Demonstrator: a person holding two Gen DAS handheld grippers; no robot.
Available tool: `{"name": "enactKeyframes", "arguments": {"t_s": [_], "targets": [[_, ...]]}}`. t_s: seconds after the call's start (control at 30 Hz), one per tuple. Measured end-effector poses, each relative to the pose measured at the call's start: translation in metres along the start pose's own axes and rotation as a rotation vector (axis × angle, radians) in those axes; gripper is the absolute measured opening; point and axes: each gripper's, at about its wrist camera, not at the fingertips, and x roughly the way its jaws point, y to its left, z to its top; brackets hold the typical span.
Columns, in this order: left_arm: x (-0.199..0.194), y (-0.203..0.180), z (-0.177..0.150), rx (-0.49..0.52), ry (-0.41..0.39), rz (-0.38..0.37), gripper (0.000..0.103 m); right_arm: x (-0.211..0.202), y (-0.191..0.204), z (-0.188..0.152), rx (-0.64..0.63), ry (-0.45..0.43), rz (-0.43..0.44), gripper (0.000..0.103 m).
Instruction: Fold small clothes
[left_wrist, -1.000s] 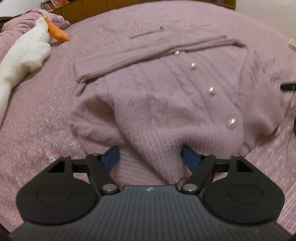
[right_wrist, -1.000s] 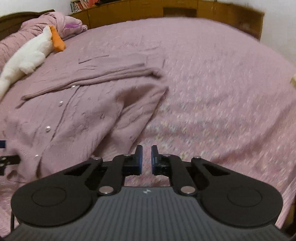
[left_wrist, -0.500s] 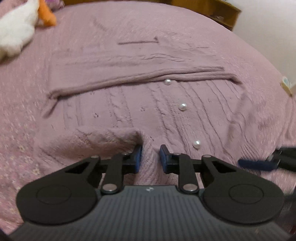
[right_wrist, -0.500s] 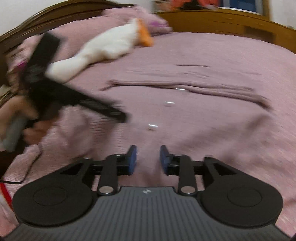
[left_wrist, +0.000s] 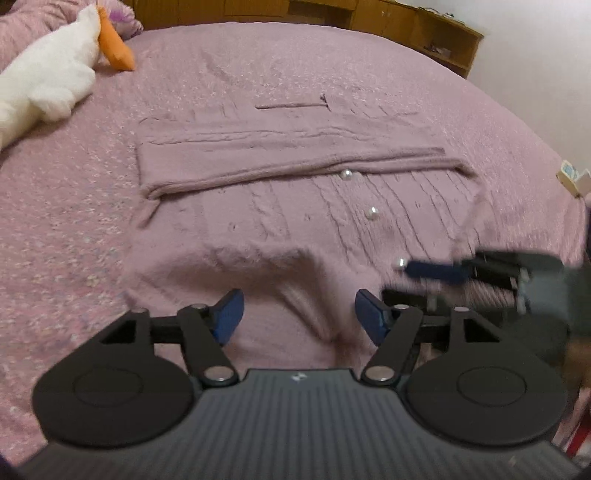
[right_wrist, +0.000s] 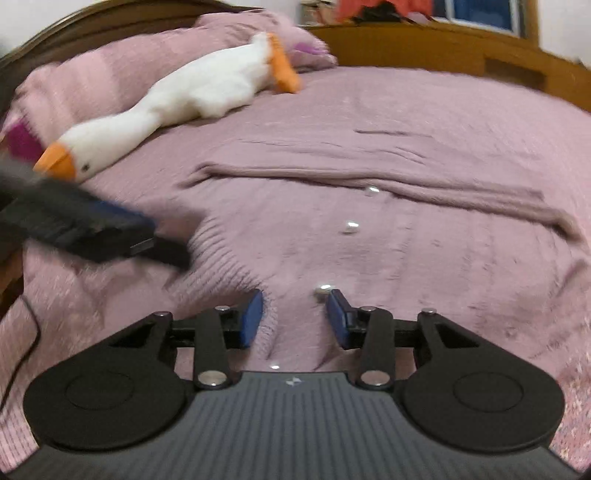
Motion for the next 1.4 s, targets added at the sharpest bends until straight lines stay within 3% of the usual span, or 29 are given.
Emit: {"name": "enactKeyframes", "arguments": {"t_s": [0.17,0.37,0.43,0.5,0.57,0.63,0.77,0.87,0.97,1.03,1.13,1.17,1.2,1.27,1.4], "targets": [[0.002,-0.015,-0.020,0.126,0.053,0.042,0.068,0.004,-0.014,0.001,0.073,0.000,-0.012,0.046],[0.033,-0.038,-0.034,0.248,0.074,0.133,0.072,0.007,-0.024,0.000,0.106,0.001,0.000,0.046],[0.032,-0.035,-0.034,0.232,0.057,0.123,0.071,0.005,-0.028,0.000,0.120,-0.007,0.010,0.046],[0.029,-0.028,-0.037,0.218,0.044,0.117,0.064,0.003,-0.033,-0.001,0.136,-0.011,0.015,0.047],[0.025,-0.023,-0.037,0.210,0.039,0.128,0.047,0.000,-0.036,-0.001,0.152,-0.018,0.024,0.047],[0.021,-0.016,-0.036,0.180,0.048,0.130,0.042,-0.006,-0.039,-0.002,0.164,-0.028,0.023,0.048],[0.016,-0.007,-0.038,0.175,0.075,0.236,0.043,-0.025,-0.047,-0.005,0.178,-0.051,-0.006,0.048],[0.011,-0.004,-0.041,0.144,0.093,0.263,0.043,-0.046,-0.056,-0.011,0.186,-0.061,-0.031,0.052],[0.010,-0.009,-0.044,0.160,0.086,0.247,0.041,-0.066,-0.061,-0.017,0.180,-0.051,-0.054,0.062],[0.013,-0.015,-0.044,0.183,0.066,0.248,0.041,-0.077,-0.061,-0.022,0.154,-0.040,-0.087,0.072],[0.018,-0.022,-0.042,0.215,0.019,0.261,0.041,-0.093,-0.059,-0.032,0.116,-0.033,-0.133,0.074],[0.019,-0.022,-0.040,0.207,0.016,0.259,0.021,-0.097,-0.059,-0.035,0.108,-0.029,-0.144,0.074],[0.018,-0.020,-0.039,0.188,0.013,0.244,0.011,-0.100,-0.058,-0.038,0.100,-0.019,-0.151,0.075],[0.008,-0.014,-0.038,0.135,0.000,0.244,0.011,-0.102,-0.055,-0.043,0.059,0.017,-0.167,0.076],[-0.034,0.006,-0.044,0.019,-0.065,0.317,0.011,-0.101,-0.039,-0.048,-0.093,0.105,-0.197,0.076]]}}
